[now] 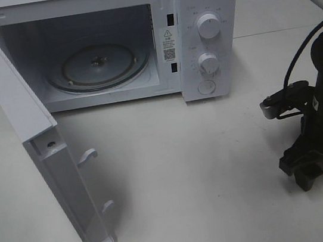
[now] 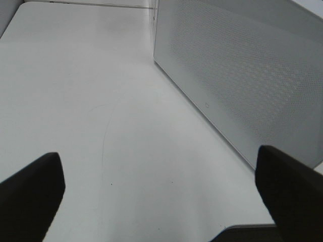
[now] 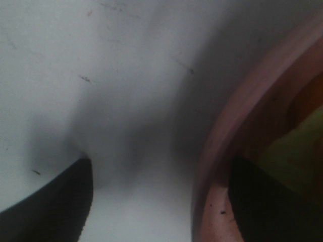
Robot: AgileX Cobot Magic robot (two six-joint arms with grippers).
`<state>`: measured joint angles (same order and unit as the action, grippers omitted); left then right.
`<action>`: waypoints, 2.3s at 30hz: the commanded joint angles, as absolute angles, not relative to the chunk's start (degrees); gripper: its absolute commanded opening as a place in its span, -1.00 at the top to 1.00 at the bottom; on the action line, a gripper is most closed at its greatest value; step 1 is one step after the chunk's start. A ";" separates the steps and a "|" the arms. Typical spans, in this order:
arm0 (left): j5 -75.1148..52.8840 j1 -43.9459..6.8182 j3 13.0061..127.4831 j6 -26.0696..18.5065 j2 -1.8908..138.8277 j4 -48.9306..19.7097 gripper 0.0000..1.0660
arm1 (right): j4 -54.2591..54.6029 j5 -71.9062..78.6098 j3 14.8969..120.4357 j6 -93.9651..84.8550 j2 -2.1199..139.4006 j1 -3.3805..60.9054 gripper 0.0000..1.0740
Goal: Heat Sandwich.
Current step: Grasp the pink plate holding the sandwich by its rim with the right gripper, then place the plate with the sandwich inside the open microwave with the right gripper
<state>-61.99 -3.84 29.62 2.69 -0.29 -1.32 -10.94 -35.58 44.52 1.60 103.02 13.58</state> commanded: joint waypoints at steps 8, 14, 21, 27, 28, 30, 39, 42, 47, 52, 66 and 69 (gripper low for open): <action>-61.25 -3.55 29.51 2.58 -1.26 -1.66 -0.82 | -16.04 -36.27 44.12 8.82 103.36 13.35 0.70; -61.25 -3.55 29.51 2.58 -1.26 -1.66 -0.82 | -18.62 -37.13 44.12 12.72 103.36 13.35 1.00; -61.25 -3.55 29.51 2.58 -1.26 -1.66 -0.82 | -19.48 -37.59 44.18 14.78 102.96 13.87 1.00; -61.25 -3.55 29.51 2.58 -1.26 -1.66 -0.82 | -26.24 -39.65 44.18 21.89 101.59 16.04 1.00; -61.25 -3.55 29.51 2.58 -1.26 -1.66 -0.82 | -27.10 -40.74 44.18 22.52 101.47 16.90 1.00; -61.25 -3.55 29.51 2.58 -1.26 -1.66 -0.82 | -27.39 -41.31 44.18 22.80 101.47 17.30 1.00; -61.25 -3.55 29.51 2.58 -1.26 -1.66 -0.82 | -30.60 -45.32 44.18 25.84 101.41 21.31 1.00; -61.25 -3.55 29.51 2.58 -1.26 -1.60 -0.82 | -30.94 -46.98 44.18 26.18 100.73 23.49 1.00; -61.25 -3.55 29.51 2.58 -1.26 -1.60 -0.82 | -30.83 -49.39 44.12 26.18 99.58 25.32 1.00; -61.25 -3.55 29.51 2.58 -1.26 -1.60 -0.82 | -30.83 -51.17 44.06 25.95 96.60 27.56 1.00; -61.25 -3.55 29.51 2.58 -1.26 -1.60 -0.82 | -29.11 -58.38 44.06 22.92 88.98 36.04 1.00; -61.25 -3.55 29.51 2.58 -1.26 -1.60 -0.82 | -28.36 -58.50 44.06 21.66 87.72 37.41 1.00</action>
<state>-61.99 -3.84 29.62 2.69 -0.29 -1.32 -27.56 -57.01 44.46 22.69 88.35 37.07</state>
